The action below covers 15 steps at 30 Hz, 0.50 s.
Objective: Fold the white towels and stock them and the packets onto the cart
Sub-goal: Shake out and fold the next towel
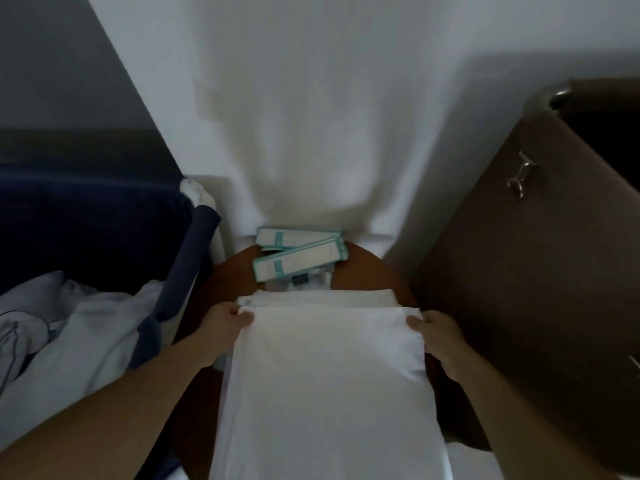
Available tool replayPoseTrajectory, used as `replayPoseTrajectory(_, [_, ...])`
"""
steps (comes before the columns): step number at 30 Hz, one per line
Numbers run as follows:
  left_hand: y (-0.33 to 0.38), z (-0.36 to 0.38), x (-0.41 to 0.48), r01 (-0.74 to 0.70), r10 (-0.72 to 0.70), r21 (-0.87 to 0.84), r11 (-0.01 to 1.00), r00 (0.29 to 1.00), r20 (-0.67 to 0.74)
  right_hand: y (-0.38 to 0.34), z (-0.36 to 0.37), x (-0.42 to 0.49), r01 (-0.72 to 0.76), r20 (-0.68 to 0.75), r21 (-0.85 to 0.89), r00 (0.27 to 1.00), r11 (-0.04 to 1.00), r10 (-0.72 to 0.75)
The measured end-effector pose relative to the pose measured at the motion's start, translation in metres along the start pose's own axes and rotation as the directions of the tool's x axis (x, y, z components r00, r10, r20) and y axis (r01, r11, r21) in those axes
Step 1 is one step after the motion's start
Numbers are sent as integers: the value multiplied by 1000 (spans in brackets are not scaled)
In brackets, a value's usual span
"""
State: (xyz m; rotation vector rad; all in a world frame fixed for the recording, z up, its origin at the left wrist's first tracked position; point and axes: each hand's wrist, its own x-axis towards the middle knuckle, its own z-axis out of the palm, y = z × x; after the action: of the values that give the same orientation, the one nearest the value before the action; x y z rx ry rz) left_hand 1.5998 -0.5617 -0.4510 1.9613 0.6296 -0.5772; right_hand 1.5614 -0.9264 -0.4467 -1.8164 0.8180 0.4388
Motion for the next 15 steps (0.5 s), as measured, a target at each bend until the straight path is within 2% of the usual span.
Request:
replayPoseTrajectory(4, [-11,11,23,10,-10,33,999,1000,5,14,13,19,-75,-31,-8,997,997,74])
replayPoseTrajectory(8, [-8,16,33,-93,102,103,990,992,-79,16,20,29,-115,-58,-22,992,993,114])
replayPoseTrajectory(12, [-12,26,28,-167,177,77,983,974,-145,14,26,38,-92,-145,-11,985,996,90])
replayPoseTrajectory(15, [-16,29,32,-162,170,69,984,973,-153,20,31,43,-72,-165,-63,984,995,61])
